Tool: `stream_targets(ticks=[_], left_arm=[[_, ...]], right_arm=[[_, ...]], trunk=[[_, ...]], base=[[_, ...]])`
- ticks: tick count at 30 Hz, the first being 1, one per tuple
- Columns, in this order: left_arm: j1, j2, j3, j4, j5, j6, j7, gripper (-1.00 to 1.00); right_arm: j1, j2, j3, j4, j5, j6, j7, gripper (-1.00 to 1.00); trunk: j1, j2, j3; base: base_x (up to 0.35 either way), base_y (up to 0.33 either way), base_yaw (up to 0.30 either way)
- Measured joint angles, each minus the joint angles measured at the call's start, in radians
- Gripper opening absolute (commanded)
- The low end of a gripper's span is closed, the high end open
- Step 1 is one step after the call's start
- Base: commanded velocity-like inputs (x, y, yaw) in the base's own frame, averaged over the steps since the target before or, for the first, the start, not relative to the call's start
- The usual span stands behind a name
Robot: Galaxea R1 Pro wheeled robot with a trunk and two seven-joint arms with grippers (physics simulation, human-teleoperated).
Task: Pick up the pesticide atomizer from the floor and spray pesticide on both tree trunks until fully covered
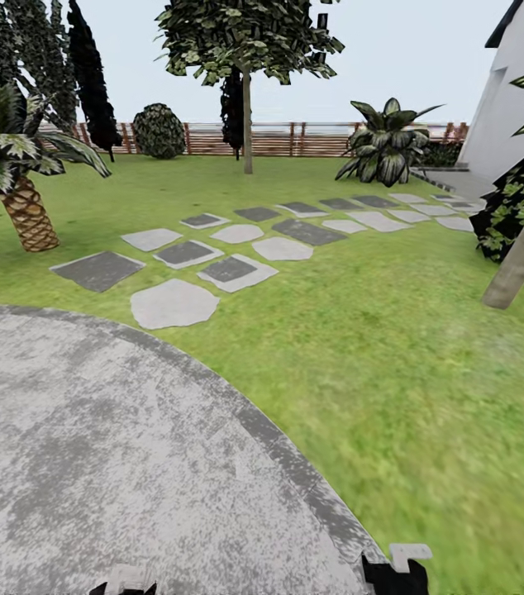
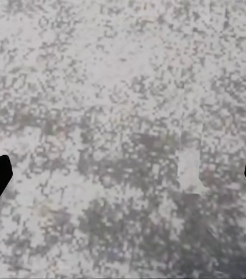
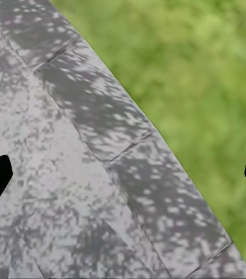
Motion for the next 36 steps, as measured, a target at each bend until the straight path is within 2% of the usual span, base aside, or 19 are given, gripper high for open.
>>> stream_targets(ticks=[3,5,9,12,14,17,21,23,25,30,34,36], left_arm=[[-0.004,0.003,0.001,-0.034,0.000,0.002,0.003,1.00],[-0.006,0.004,0.015,-0.062,0.000,0.003,0.004,1.00],[-0.002,0.012,0.137,-0.072,-0.003,-0.002,0.002,1.00],[0.000,0.021,0.192,-0.069,-0.008,-0.003,0.001,1.00],[0.001,0.026,0.207,-0.065,-0.012,-0.004,0.001,1.00],[0.001,0.027,0.214,-0.060,-0.014,-0.005,0.027,1.00],[0.001,0.019,0.216,-0.060,-0.017,-0.006,0.142,1.00],[0.001,0.016,0.212,-0.059,-0.022,-0.012,0.163,1.00],[0.001,0.009,0.202,-0.055,-0.031,-0.016,0.174,1.00],[0.001,-0.036,0.168,-0.024,-0.085,-0.020,0.195,1.00],[0.001,-0.042,0.165,-0.021,-0.095,-0.022,0.196,1.00],[0.001,-0.042,0.164,-0.020,-0.096,-0.022,0.197,1.00]], right_arm=[[0.000,-0.001,0.000,-0.025,0.001,-0.016,0.000,1.00],[0.000,-0.003,0.001,-0.044,0.001,-0.024,0.000,1.00],[0.001,-0.006,0.001,-0.040,0.003,-0.028,-0.001,1.00],[0.003,-0.007,0.001,-0.018,0.003,-0.030,-0.001,1.00],[0.003,-0.007,0.001,-0.007,0.003,-0.030,-0.001,1.00],[0.013,-0.007,0.001,-0.002,0.001,-0.035,-0.001,1.00],[0.032,-0.007,0.001,0.001,0.001,-0.108,-0.002,1.00],[0.039,-0.007,0.001,0.001,0.001,-0.137,-0.002,1.00],[0.043,-0.007,0.001,0.001,0.000,-0.156,-0.002,1.00],[0.047,-0.002,0.002,0.001,0.002,-0.172,-0.001,1.00],[0.048,0.000,0.002,0.001,0.002,-0.173,0.000,1.00],[0.048,0.000,0.002,0.001,0.002,-0.173,0.000,1.00]], trunk=[[0.011,-0.021,-0.012],[0.019,-0.035,-0.019],[0.034,-0.063,-0.032],[0.046,-0.084,-0.041],[0.054,-0.098,-0.047],[0.065,-0.119,-0.057],[0.081,-0.147,-0.069],[0.088,-0.161,-0.076],[0.096,-0.175,-0.082],[0.115,-0.210,-0.097],[0.130,-0.238,-0.110],[0.130,-0.238,-0.110]], base=[[0.000,0.000,0.000],[0.000,0.000,0.000],[0.000,0.000,0.000],[0.000,0.000,0.000],[0.000,0.000,0.000],[0.000,0.000,0.000],[0.000,0.000,0.000],[0.000,0.000,0.000],[0.000,0.000,0.000],[0.000,0.000,0.000],[0.000,0.000,0.000],[0.000,0.000,0.000]])
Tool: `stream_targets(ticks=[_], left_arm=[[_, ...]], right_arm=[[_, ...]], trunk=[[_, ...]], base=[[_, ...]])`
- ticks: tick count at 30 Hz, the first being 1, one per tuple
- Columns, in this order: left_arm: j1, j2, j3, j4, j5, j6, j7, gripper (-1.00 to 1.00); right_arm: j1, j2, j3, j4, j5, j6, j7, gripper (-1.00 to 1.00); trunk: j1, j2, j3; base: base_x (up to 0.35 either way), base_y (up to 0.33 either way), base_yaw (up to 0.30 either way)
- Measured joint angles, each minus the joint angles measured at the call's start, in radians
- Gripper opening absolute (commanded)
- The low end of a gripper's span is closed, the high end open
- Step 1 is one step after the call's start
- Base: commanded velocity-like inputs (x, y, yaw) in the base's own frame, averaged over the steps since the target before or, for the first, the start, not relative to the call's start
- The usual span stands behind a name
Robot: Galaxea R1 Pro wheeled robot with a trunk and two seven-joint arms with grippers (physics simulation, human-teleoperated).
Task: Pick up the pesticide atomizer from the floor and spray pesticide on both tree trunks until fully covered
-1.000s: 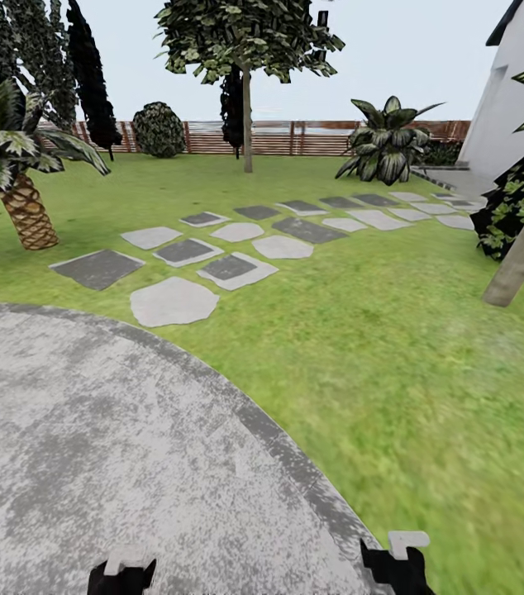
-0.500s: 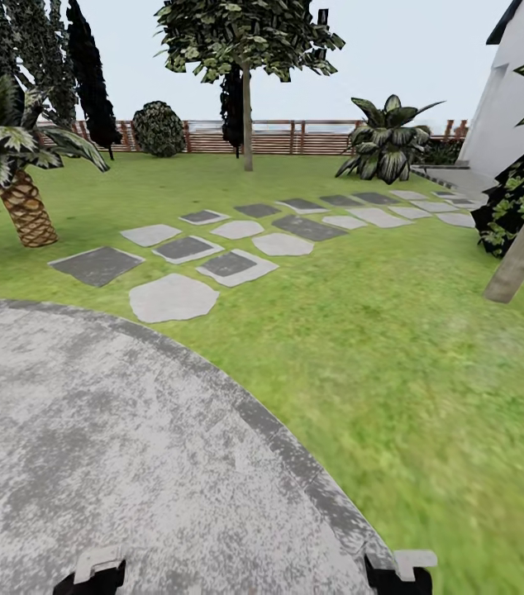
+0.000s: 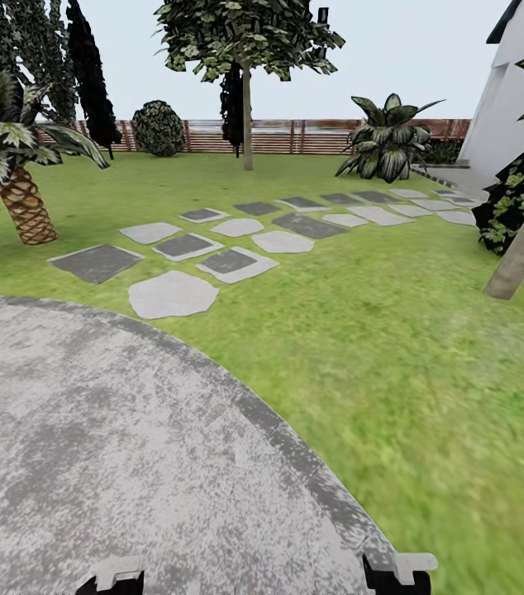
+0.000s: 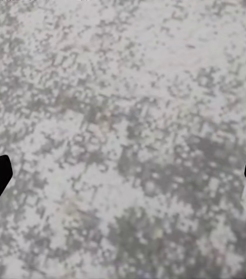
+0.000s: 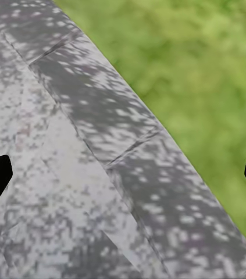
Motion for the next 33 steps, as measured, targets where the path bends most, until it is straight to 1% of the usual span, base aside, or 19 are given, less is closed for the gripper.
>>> stream_targets(ticks=[7,11,15,33], left_arm=[[0.000,0.000,-0.001,0.002,-0.001,-0.003,-0.001,1.00],[0.000,0.001,0.000,0.004,0.005,-0.004,-0.003,1.00],[0.000,0.002,0.001,0.006,0.010,-0.004,-0.005,1.00],[0.001,0.001,0.001,0.008,0.011,-0.004,-0.012,1.00]], right_arm=[[0.000,0.000,-0.001,-0.001,-0.001,0.000,-0.002,1.00],[0.000,-0.001,-0.002,-0.001,-0.001,0.000,-0.002,1.00],[0.000,-0.001,-0.001,-0.002,-0.001,0.000,-0.002,1.00],[0.000,-0.003,-0.005,-0.002,-0.005,0.000,-0.001,1.00]], trunk=[[0.000,0.000,0.000],[0.000,0.000,0.000],[0.000,0.000,0.000],[0.000,0.000,0.000]], base=[[0.000,0.000,0.000],[0.109,0.034,0.000],[0.251,0.131,0.000],[0.297,0.153,0.000]])
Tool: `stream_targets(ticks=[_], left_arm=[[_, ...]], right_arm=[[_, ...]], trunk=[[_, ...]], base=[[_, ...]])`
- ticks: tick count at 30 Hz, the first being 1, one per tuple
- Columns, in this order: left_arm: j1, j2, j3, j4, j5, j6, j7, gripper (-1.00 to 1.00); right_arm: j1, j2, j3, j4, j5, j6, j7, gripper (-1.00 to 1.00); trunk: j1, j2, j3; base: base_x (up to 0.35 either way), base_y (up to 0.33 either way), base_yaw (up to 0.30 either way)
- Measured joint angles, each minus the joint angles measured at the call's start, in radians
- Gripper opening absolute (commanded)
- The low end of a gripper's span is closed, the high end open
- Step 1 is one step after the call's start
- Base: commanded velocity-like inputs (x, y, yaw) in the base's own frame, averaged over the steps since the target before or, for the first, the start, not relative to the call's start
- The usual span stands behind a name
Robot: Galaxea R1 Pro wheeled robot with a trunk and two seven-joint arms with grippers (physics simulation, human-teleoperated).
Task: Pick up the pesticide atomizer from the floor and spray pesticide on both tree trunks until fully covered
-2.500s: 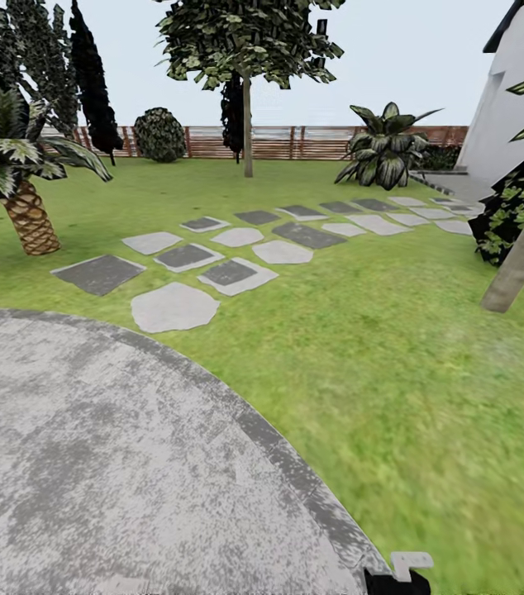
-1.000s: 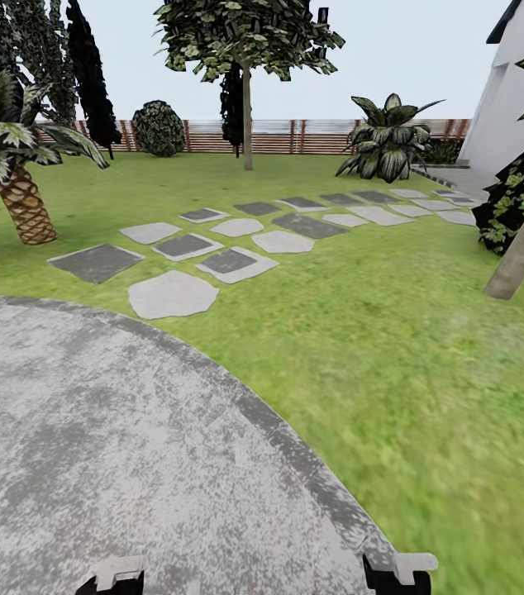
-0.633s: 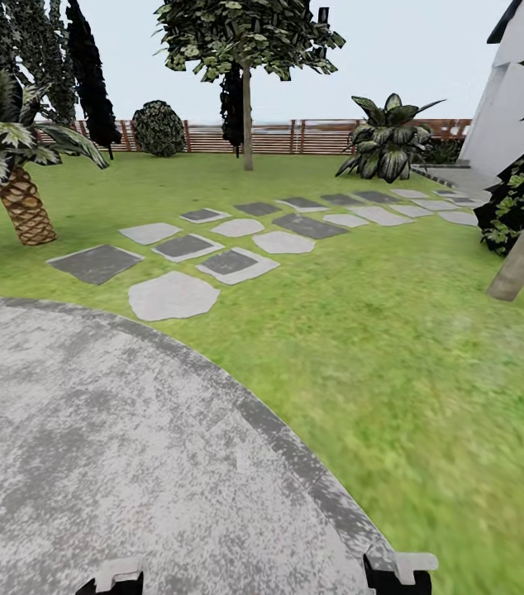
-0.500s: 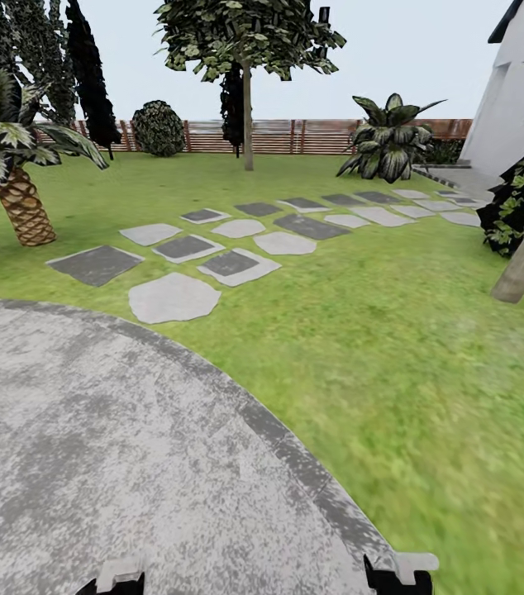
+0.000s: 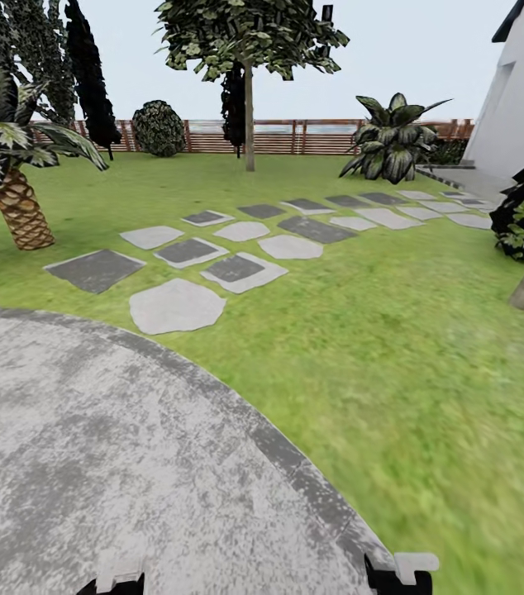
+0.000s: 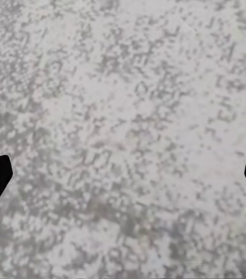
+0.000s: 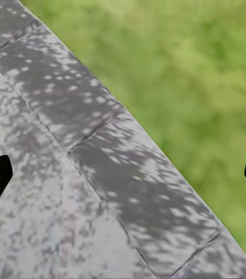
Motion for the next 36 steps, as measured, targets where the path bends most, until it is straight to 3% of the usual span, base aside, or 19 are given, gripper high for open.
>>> stream_targets(ticks=[36], left_arm=[[0.001,0.003,0.003,0.008,0.001,0.000,0.000,1.00]], right_arm=[[0.000,0.002,0.003,0.000,0.005,-0.002,0.002,1.00]], trunk=[[0.000,0.000,0.000]], base=[[0.334,0.096,0.000]])
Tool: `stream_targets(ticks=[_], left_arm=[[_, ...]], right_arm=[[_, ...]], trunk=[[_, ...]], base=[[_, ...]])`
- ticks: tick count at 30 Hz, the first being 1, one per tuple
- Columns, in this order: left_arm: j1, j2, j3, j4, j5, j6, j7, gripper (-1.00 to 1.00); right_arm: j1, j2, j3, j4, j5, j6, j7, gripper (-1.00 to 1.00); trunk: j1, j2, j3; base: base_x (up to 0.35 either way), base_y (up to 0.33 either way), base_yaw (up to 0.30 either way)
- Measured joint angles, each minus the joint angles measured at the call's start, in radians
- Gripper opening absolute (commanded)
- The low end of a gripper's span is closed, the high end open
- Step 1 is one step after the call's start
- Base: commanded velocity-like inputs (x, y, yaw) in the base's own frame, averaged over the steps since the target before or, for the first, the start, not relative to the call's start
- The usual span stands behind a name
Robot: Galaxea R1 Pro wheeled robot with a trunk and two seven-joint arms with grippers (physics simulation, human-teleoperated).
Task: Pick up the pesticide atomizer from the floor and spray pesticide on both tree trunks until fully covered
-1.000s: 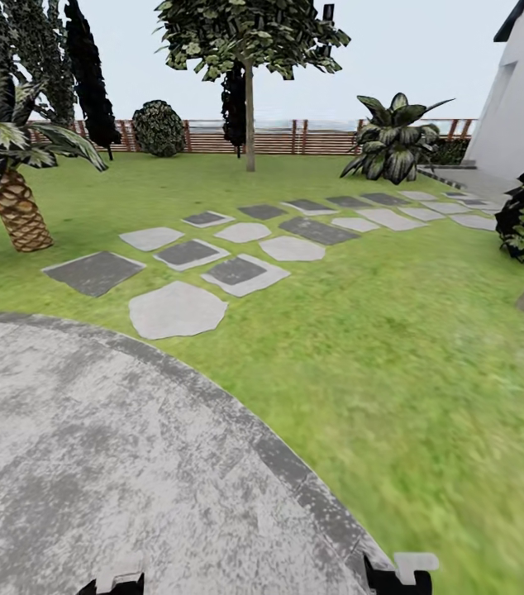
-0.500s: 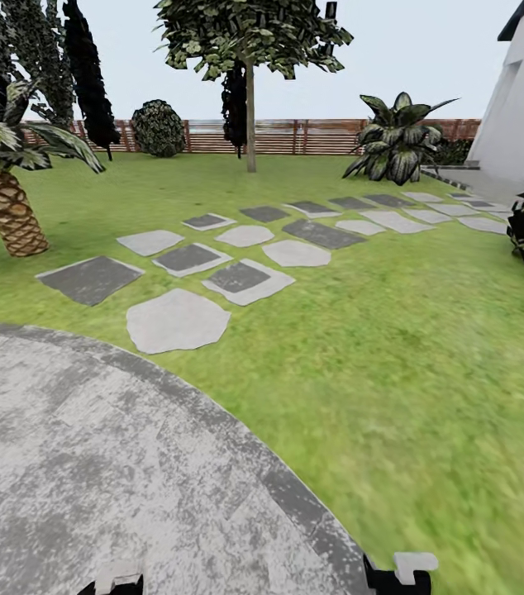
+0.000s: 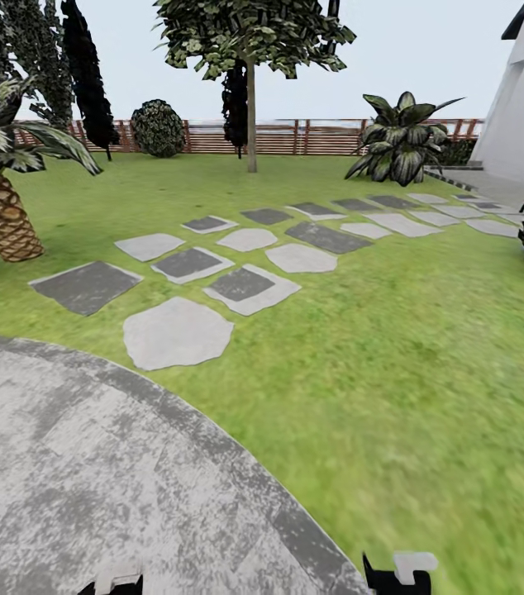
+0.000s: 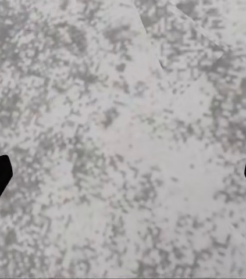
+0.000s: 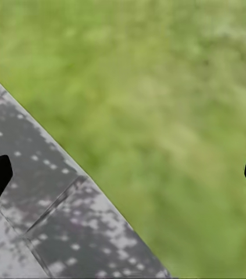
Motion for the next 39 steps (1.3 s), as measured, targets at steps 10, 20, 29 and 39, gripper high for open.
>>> stream_targets(ticks=[10,20,29,39], left_arm=[[0.000,0.001,0.000,0.000,0.000,0.000,0.000,1.00],[0.000,0.002,0.001,-0.001,0.000,0.000,0.000,1.00],[0.000,0.002,0.001,-0.001,0.000,0.000,0.000,1.00],[0.000,0.002,0.001,-0.001,0.000,0.000,0.000,1.00]], right_arm=[[0.000,0.001,0.000,0.000,0.000,0.000,0.000,1.00],[0.000,0.001,0.000,0.000,0.000,0.000,0.000,1.00],[0.000,0.001,0.000,0.000,0.000,0.000,0.000,1.00],[0.000,0.001,0.000,0.000,0.000,0.000,0.000,1.00]], trunk=[[0.000,0.000,0.000],[0.000,0.000,0.000],[0.000,0.000,0.000],[0.000,0.000,0.000]], base=[[0.335,0.094,0.000],[0.335,0.094,0.000],[0.335,0.093,0.000],[0.335,0.087,0.000]])
